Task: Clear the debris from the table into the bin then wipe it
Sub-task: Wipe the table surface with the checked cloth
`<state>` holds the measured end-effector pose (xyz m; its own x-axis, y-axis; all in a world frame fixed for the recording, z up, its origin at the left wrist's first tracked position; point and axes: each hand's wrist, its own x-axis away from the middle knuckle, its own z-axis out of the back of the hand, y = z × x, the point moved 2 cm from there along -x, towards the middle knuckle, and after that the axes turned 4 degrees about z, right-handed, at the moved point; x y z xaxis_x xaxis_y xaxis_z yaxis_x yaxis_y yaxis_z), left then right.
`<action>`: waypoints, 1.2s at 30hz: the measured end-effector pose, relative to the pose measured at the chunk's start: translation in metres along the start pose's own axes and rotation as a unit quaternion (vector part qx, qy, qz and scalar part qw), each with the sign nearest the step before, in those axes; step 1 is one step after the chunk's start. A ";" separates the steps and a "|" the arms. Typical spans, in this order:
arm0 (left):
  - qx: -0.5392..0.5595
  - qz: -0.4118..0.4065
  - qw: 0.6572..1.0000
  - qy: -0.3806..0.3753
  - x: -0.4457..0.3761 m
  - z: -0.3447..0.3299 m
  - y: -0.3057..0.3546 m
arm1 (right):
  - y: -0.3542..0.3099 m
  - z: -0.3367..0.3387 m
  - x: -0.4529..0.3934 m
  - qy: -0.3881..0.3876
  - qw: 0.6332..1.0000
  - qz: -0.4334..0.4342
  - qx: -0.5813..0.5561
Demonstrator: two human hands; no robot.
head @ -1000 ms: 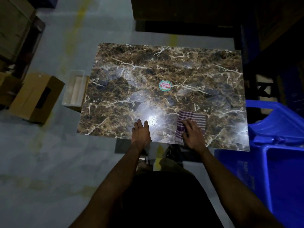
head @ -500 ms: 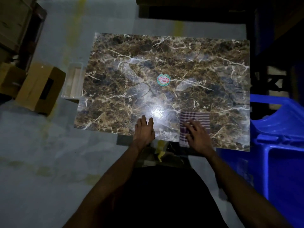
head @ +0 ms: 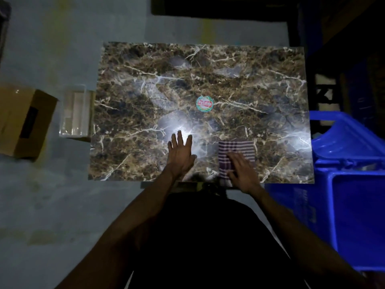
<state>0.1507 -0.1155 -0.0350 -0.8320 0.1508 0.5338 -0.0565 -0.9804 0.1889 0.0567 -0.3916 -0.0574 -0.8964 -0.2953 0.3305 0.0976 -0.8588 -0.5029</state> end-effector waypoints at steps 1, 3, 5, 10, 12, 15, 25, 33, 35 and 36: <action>0.002 -0.002 1.000 -0.006 -0.006 0.002 -0.004 | 0.008 0.007 0.000 0.015 1.000 -0.019 0.002; -0.006 -0.017 1.000 -0.019 -0.021 0.007 -0.008 | 0.019 0.023 -0.014 0.047 0.996 -0.076 -0.007; -0.027 -0.033 0.999 -0.025 -0.034 0.014 -0.007 | 0.020 0.033 -0.042 0.087 0.988 -0.124 -0.015; -0.035 -0.034 0.998 -0.047 -0.047 0.021 -0.001 | -0.017 0.033 -0.118 0.087 0.984 -0.150 -0.034; -0.052 -0.026 0.998 -0.039 -0.049 0.019 0.001 | -0.040 0.028 -0.131 0.069 0.991 -0.108 -0.024; -0.067 -0.033 0.997 -0.001 -0.048 0.016 0.000 | -0.058 0.020 -0.117 0.022 0.999 -0.026 0.007; -0.066 -0.009 0.998 0.007 -0.048 0.012 0.004 | 0.020 0.061 -0.095 0.028 0.998 -0.055 0.026; -0.072 0.009 0.997 -0.004 -0.046 0.020 0.008 | -0.051 0.041 -0.161 -0.017 0.999 0.032 0.025; -0.082 0.021 0.996 -0.014 -0.047 0.020 0.010 | -0.051 0.035 -0.130 -0.044 0.997 0.057 0.033; -0.081 0.024 0.996 -0.026 -0.048 0.021 0.011 | -0.044 0.036 -0.112 -0.056 0.996 0.062 0.038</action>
<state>0.2014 -0.1303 -0.0411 -0.8061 0.1057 0.5822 -0.1090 -0.9936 0.0293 0.1678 -0.3359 -0.0438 -0.8224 -0.4423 0.3579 0.2407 -0.8404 -0.4856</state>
